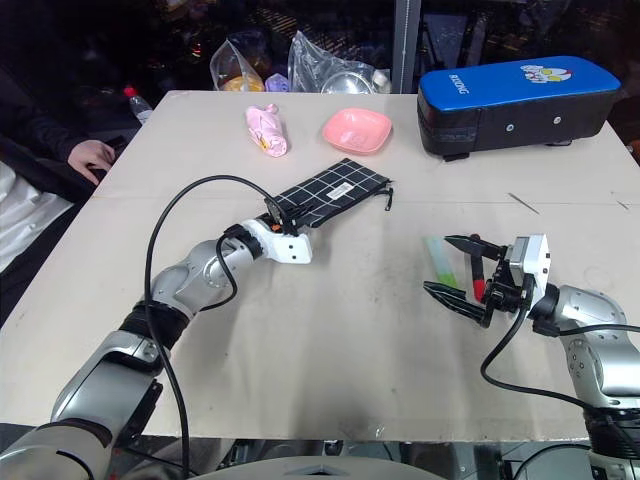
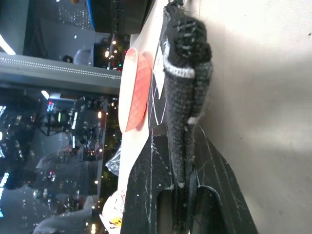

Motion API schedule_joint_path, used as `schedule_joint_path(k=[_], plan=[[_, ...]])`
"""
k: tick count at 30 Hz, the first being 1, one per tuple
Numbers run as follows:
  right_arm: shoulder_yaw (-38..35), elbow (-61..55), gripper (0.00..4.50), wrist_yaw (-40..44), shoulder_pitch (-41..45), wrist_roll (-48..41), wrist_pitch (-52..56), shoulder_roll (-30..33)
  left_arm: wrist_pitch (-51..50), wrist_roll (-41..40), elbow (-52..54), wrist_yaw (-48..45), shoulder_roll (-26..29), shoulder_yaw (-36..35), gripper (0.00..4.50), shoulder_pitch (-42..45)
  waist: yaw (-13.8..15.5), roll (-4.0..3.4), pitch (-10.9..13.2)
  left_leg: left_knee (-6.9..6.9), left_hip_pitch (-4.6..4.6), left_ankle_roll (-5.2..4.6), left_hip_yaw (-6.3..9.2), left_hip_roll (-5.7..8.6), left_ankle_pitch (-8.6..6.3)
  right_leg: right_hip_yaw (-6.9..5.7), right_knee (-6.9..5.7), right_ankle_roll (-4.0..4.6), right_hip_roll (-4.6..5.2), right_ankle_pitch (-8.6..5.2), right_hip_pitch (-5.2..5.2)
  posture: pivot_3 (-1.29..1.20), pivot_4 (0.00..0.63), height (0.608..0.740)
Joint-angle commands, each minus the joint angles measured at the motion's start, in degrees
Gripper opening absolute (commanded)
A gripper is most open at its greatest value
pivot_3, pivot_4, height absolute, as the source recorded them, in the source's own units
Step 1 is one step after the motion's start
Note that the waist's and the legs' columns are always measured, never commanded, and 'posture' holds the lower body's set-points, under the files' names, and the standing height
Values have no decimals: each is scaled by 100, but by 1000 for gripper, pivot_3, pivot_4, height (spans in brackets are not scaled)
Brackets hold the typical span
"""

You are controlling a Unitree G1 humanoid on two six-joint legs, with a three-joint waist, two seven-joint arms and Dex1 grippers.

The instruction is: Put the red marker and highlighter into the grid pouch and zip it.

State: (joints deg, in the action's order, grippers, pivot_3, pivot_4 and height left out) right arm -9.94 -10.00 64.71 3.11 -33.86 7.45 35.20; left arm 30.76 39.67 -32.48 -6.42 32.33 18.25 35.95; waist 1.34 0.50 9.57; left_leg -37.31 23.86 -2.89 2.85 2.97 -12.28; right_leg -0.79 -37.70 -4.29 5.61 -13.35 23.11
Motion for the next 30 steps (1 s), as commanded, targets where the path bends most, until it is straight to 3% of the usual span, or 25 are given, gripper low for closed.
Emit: schedule_joint_path(k=[1, 4, 7, 12, 20, 25, 30], plan=[[-93, -128, 4500, -9, 34, -44, -72, 22, 194, -958, 82, -264, -196, -327, 25, -11, 3, 1, 1, 0, 1, 0, 0, 0, 0, 0, 0, 0, 0, 0, 0, 0, 150, 726], [-59, -160, 4500, -115, 100, -44, -18, -20, 216, -2142, 411, -923, -369, -639, 25, -208, -33, 4, 3, 0, 4, 0, 1, 0, 0, -1, 3, 1, 4, 0, 2, 0, 150, 726], [66, -270, 4500, -855, 378, 192, 241, -219, -180, -3712, 1404, -1924, -524, -852, 25, -724, -91, 4, 3, 6, 4, 1, -2, -4, -1, 5, 1, 3, 27, 1, 7, 0, 150, 726], [302, -305, 4500, -2182, 964, 789, 924, -485, -1206, -4696, 2638, -2563, -605, -986, 25, -1322, -94, 3, 3, 6, 4, 1, -2, -8, -1, 8, -3, 5, 26, 0, 12, 0, 150, 726], [410, 58, 4500, -3336, 2107, 978, 2379, -708, -1639, -4504, 3323, -2589, -726, -935, 25, -1836, -42, 3, 4, 5, 5, 0, -4, 1, 0, 10, 0, 5, 1, 1, 10, 0, 150, 726], [442, 248, 4500, -3416, 2588, 802, 2972, -864, -1605, -4170, 3445, -2536, -802, -819, 25, -1997, -60, 3, 4, 8, 6, 0, -3, -3, 0, 11, 0, 7, -4, 0, 11, 0, 150, 726], [623, 628, 4500, -3149, 2845, 1020, 2755, -795, -1542, -4008, 3473, -2619, -812, -782, 25, -2055, -63, 2, 4, 9, 5, -1, -4, -2, 0, 10, 1, 7, -7, 0, 11, 0, 150, 726]])
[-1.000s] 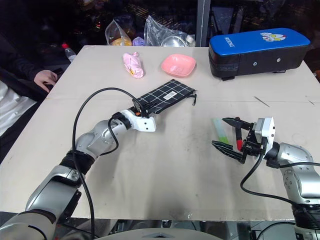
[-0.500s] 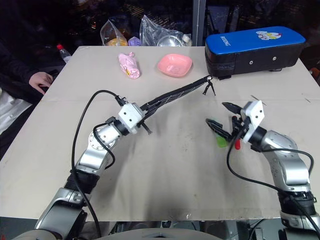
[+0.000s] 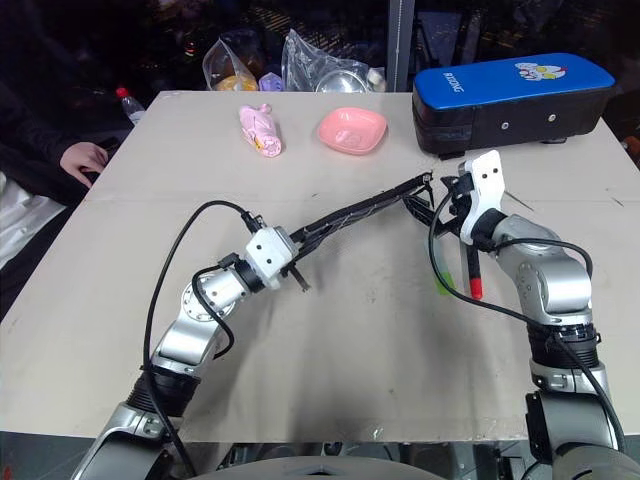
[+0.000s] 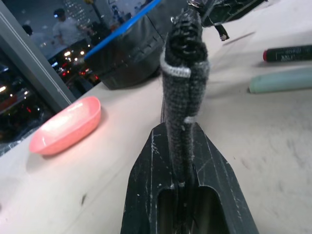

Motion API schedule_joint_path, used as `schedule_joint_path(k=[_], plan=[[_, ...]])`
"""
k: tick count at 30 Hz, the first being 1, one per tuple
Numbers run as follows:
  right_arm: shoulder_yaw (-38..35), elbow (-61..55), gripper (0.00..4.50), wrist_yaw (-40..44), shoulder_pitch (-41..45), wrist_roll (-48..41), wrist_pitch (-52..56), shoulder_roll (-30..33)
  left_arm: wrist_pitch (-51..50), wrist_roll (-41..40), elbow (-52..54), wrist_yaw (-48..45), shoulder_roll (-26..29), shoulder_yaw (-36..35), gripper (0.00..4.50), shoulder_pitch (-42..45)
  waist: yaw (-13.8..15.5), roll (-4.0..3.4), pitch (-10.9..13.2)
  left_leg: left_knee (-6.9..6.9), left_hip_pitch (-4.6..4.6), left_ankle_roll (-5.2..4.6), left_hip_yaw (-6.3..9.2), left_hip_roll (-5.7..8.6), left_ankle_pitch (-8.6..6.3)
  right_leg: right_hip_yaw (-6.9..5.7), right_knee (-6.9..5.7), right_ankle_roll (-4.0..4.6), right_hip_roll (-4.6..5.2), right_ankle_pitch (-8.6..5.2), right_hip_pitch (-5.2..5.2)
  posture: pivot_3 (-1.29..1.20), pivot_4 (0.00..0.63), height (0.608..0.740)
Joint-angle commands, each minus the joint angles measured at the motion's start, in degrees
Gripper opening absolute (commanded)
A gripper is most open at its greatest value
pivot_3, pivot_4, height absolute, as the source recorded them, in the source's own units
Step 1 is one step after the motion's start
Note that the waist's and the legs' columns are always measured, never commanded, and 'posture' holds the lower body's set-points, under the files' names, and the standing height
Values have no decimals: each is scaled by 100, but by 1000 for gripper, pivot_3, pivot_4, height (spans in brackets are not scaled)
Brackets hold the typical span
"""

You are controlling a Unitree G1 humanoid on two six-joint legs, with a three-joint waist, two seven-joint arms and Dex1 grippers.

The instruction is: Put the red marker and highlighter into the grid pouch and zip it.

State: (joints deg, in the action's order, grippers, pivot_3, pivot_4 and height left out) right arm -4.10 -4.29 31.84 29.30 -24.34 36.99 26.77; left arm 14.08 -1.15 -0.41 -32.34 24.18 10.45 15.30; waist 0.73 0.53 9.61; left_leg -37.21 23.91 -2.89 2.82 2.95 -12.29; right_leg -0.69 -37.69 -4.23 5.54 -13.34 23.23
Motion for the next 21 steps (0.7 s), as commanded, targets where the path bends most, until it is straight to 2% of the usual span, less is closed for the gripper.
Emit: schedule_joint_path(k=[1, 3, 7, 8, 9, 10, 11, 12, 21], plan=[[64, 120, 4240, 203, 268, 88, -230, 60, 139, 86, 253, -41, 3, 0, 3, 7, -2, 0, 0, 0, 0, 0, 0, 0, 0, 0, 0, 0, -1, 0, 0, 0, 150, 726], [128, 195, 3693, 338, 314, 134, -287, 99, 152, 101, 229, -52, -5, -11, 0, 8, -3, -1, 0, 0, 0, 0, -1, 0, 0, 0, 0, 0, -2, 0, 0, 0, 150, 726], [146, 267, 1801, 417, 384, 201, -359, 95, 166, 121, 189, -59, -13, -32, 0, 12, -4, -1, 0, 1, 0, 0, 0, -1, 0, 1, 0, 0, -4, 0, 0, 0, 150, 726], [145, 271, 1617, 430, 392, 212, -366, 103, 175, 132, 174, -56, -14, -31, 0, 11, -4, -1, 0, 1, 0, 0, 0, -1, 0, 1, 0, 0, -4, 0, 0, 0, 150, 726], [141, 256, 974, 445, 392, 215, -352, 115, 183, 143, 161, -53, -14, -30, 0, 4, -3, -1, 0, 1, 0, 0, 0, -1, 0, 1, 0, 0, -4, 0, 0, 0, 150, 726], [137, 223, 708, 467, 382, 221, -328, 142, 195, 169, 144, -42, -15, -23, 0, -4, -3, -1, 0, 1, 0, 0, 0, -1, 0, 1, 0, 0, -4, 0, 0, 0, 150, 726], [140, 173, 196, 503, 362, 226, -293, 185, 212, 211, 125, -27, -14, -10, 0, -9, -3, -1, 1, 1, 0, 0, 0, -1, 0, 1, 0, 0, -4, 0, 0, 0, 150, 726], [149, 120, 50, 548, 338, 227, -249, 233, 228, 251, 110, -15, -15, 0, 0, -10, -2, -1, 1, 1, 0, 0, 0, -1, 0, 1, 0, 0, -4, 0, 0, 0, 150, 726], [589, -361, 50, 1156, 224, 451, 37, 1020, 568, 838, -84, 175, 20, 108, 0, 150, 0, -1, 1, 3, 0, 0, 0, -2, 0, 0, 4, 0, -1, 0, 0, 0, 150, 726]])
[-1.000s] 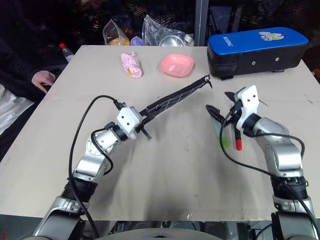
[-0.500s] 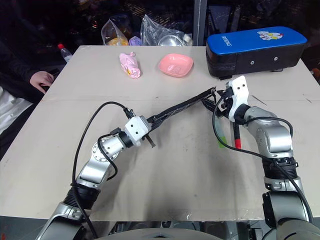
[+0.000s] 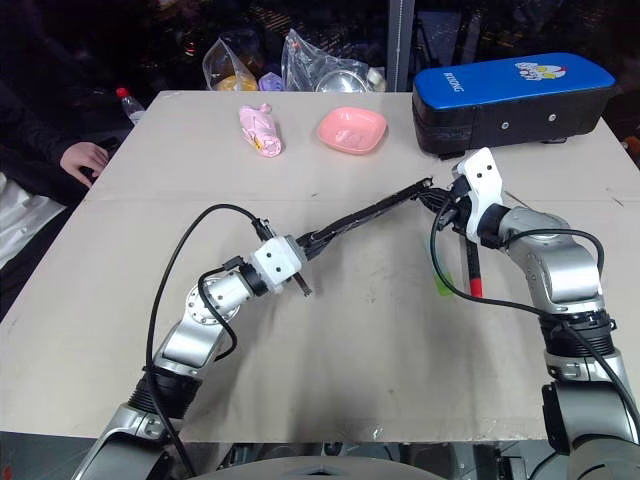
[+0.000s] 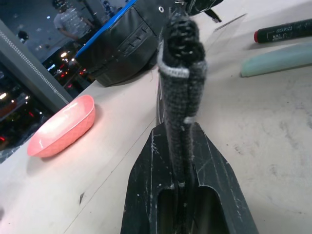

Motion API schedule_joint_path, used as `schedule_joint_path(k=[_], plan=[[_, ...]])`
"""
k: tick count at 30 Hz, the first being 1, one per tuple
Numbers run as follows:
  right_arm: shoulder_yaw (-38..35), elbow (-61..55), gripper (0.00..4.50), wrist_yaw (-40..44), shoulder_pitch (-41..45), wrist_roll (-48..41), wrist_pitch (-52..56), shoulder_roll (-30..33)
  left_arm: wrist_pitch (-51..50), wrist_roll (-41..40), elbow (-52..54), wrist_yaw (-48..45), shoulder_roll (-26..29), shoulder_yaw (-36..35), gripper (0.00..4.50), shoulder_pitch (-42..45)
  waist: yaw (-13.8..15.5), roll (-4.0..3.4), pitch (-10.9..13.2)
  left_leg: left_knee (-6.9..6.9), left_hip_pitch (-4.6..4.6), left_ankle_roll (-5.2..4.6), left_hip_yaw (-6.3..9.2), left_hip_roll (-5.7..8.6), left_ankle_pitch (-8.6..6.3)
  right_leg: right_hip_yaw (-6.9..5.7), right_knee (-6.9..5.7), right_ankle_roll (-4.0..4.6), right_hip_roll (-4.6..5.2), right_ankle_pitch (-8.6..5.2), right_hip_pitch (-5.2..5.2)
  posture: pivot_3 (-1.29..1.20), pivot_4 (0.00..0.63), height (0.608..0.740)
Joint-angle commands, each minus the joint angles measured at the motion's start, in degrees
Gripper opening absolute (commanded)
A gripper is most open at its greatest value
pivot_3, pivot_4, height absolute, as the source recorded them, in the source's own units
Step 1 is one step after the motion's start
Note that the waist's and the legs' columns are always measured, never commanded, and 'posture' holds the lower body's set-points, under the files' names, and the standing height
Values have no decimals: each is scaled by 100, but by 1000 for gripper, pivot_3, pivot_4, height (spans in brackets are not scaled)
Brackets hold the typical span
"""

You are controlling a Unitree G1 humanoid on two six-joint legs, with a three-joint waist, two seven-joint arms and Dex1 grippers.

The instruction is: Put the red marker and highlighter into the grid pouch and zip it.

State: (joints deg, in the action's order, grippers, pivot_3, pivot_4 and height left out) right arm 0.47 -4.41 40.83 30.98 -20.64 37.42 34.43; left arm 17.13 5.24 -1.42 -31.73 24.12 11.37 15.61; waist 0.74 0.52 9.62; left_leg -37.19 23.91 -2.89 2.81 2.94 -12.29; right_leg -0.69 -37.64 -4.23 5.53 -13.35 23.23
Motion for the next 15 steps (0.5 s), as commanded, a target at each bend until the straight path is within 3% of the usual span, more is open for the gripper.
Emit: schedule_joint_path(k=[1, 5, 15], plan=[[213, -386, 50, 337, 61, 131, -30, 342, 309, 259, -11, 115, 32, 36, 0, 140, -3, 0, 0, 0, 0, 0, 0, 0, 0, 0, 1, 0, 1, 0, 0, 0, 150, 726], [498, -598, 50, 694, 118, 185, 42, 608, 441, 445, -101, 118, 34, 108, 0, 199, -2, 0, 1, 1, 1, 0, 0, -2, 0, -1, 3, 0, 1, -1, 0, 0, 150, 726], [729, -808, 50, 1092, 294, 179, 37, 579, 588, 546, -153, 68, -31, 224, 0, 191, 5, 1, 2, 1, 6, 0, 3, -2, 0, -5, 12, -1, 5, 0, 0, 0, 150, 726]])
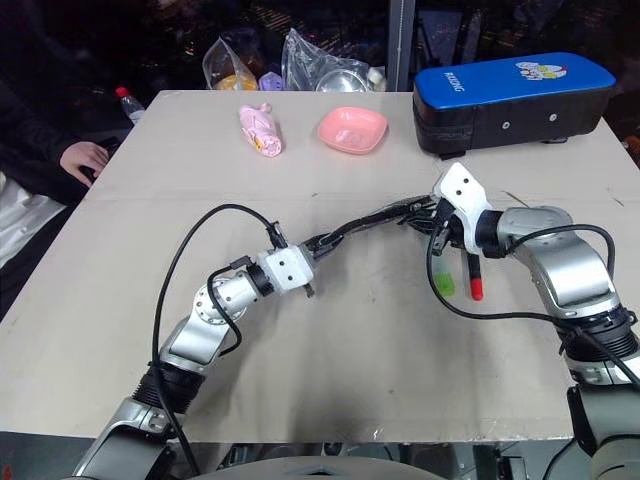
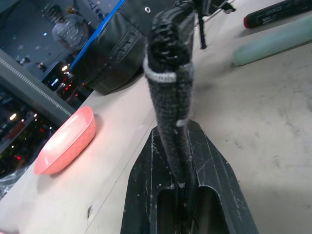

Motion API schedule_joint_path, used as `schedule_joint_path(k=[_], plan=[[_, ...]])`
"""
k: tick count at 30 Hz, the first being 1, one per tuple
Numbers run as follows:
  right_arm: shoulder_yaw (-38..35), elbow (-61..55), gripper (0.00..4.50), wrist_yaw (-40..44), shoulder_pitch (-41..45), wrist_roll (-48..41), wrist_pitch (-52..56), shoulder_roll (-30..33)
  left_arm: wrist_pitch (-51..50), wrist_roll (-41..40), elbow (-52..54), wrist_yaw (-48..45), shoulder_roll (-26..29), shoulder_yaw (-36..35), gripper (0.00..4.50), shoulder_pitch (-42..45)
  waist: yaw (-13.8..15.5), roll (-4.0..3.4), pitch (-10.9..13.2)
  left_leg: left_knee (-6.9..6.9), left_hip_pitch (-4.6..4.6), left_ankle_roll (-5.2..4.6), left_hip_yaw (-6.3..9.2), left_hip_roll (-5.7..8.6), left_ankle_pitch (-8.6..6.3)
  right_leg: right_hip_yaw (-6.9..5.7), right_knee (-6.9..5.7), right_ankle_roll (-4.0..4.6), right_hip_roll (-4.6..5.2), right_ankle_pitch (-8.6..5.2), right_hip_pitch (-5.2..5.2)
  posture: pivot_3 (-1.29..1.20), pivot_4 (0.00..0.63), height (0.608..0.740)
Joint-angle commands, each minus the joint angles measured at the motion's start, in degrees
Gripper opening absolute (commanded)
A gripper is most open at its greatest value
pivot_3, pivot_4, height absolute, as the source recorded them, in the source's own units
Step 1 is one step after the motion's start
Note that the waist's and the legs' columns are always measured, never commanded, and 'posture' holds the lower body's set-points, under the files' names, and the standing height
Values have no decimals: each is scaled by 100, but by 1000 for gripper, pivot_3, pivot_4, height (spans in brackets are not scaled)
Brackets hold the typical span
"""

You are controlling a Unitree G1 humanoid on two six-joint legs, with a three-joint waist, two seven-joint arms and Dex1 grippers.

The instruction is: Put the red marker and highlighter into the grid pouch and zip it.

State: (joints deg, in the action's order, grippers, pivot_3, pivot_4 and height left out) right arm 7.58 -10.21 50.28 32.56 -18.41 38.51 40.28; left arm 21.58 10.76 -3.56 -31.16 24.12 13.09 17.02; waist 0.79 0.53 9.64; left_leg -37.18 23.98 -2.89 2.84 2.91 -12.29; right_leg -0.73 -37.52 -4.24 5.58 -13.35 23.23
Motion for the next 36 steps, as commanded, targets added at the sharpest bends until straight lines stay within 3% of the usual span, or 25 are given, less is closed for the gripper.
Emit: schedule_joint_path(k=[1, 26, 36], plan=[[44, -226, 50, 189, 149, -44, -105, -13, 148, -4, 56, 12, -28, 56, 0, 50, 0, 0, 0, 0, 1, 0, 1, 0, 0, -1, 1, 0, 0, 0, 0, 0, 150, 726], [850, -1290, 50, 502, 475, -221, 294, -603, 190, 88, -164, 45, -90, 128, 0, 196, -1, 0, 1, 2, 4, 0, 7, 2, 0, -8, 4, -1, 17, 0, 2, 0, 150, 726], [1009, -1527, 50, 601, 322, -248, 428, -443, 115, 31, -163, 115, -177, 31, 0, 206, -1, 0, 1, -3, 35, 1, 8, 3, 0, -9, 0, -1, 6, 1, 32, 0, 150, 726]])
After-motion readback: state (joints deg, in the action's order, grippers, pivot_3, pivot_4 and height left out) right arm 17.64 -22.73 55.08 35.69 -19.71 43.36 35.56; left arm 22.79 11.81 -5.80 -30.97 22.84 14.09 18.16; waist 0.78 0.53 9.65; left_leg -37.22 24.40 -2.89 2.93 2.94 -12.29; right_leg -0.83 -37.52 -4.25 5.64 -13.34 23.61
